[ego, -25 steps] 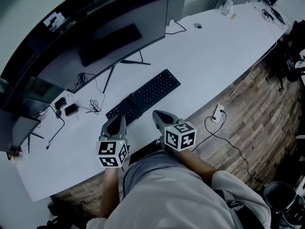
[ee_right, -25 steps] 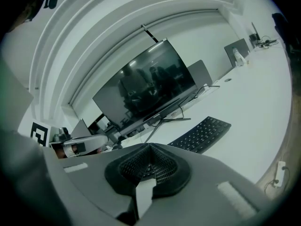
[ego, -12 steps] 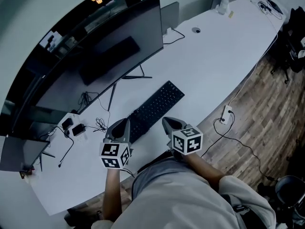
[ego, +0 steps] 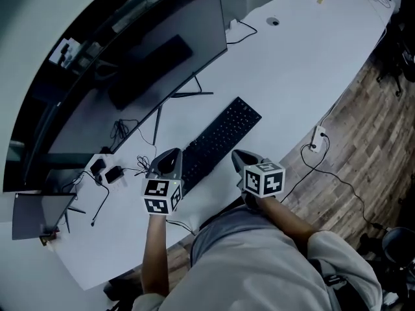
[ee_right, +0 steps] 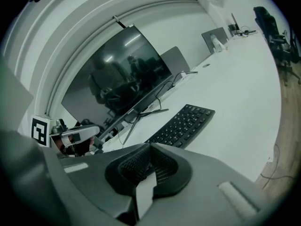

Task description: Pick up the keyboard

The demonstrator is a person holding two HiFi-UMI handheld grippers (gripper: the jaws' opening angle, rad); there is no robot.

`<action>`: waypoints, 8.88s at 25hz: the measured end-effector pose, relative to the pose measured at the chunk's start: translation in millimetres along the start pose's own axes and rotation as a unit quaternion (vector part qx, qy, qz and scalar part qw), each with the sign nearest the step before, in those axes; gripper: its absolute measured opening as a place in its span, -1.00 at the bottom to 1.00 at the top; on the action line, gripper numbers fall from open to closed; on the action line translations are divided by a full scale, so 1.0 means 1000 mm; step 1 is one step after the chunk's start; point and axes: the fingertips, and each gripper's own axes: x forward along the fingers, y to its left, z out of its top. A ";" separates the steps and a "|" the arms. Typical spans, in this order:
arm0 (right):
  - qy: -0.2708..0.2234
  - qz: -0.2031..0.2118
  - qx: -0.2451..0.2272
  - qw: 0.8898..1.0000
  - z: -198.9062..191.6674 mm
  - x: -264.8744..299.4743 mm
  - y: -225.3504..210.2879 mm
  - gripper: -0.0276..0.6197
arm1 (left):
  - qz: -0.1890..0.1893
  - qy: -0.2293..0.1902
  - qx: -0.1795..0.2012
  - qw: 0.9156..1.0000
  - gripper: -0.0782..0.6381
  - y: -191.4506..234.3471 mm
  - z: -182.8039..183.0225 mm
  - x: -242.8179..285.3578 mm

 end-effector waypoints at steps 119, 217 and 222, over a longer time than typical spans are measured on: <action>0.049 0.060 0.351 0.933 -0.089 0.075 -0.042 -0.78 | -0.496 0.284 -0.134 0.810 -0.78 -0.060 -0.068 0.142; 0.117 0.235 0.016 0.965 0.000 0.006 0.080 -0.93 | -0.161 -0.069 -0.241 0.955 -0.78 0.016 -0.004 -0.062; 0.116 0.256 -0.018 0.959 0.010 -0.003 0.097 -0.93 | -0.123 -0.114 -0.240 0.956 -0.78 0.022 0.014 -0.079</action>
